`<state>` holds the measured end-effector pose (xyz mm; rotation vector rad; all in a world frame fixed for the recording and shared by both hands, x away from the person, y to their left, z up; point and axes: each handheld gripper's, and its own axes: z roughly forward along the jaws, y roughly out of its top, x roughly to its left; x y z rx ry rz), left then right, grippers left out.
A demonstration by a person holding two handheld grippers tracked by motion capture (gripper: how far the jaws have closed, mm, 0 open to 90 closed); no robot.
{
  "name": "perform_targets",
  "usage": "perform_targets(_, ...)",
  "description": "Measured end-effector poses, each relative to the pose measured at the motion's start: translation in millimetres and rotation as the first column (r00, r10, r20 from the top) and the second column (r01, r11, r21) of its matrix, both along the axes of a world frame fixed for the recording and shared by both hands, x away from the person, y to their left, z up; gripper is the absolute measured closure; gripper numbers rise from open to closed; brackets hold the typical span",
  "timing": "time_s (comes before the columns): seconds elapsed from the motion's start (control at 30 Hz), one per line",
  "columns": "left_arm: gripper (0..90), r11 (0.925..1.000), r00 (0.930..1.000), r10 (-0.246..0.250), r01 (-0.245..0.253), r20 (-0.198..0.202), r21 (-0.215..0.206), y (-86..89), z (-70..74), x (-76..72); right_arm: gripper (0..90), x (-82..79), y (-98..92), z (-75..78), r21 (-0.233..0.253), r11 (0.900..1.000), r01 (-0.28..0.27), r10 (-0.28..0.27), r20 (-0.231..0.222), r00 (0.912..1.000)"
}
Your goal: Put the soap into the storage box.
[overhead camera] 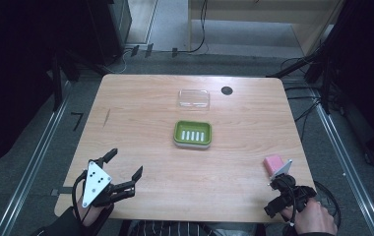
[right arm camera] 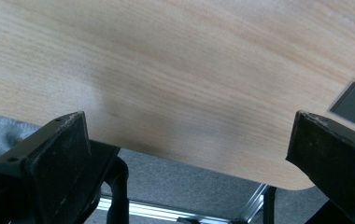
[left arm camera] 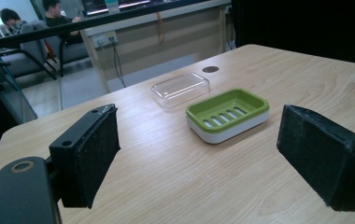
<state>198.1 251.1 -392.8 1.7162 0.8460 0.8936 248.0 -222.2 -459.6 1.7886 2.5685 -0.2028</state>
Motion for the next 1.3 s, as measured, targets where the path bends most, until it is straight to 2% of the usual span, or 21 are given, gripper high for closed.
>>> perform_targets(0.4, 13.2, 1.0000, 1.0000, -0.004, 0.004, 0.000, 0.007, -0.9, -0.1, -0.1, 0.0, 7.4, 3.3, 1.6, 0.014, 1.000, -0.019, 0.019, 0.038, 0.9991)
perform_targets(0.6, 13.2, 0.9999, 1.0000, -0.006, 0.006, 0.001, 0.011, -1.2, -0.1, -0.2, 0.0, 16.1, 4.7, 0.5, 0.013, 1.000, -0.025, 0.024, 0.056, 0.9981)
perform_targets(1.3, 13.2, 0.9998, 1.0000, -0.007, 0.007, 0.001, 0.017, -1.2, 0.0, -0.2, 0.0, 40.4, 5.1, 3.5, 0.017, 0.999, -0.030, 0.029, 0.061, 0.9977)
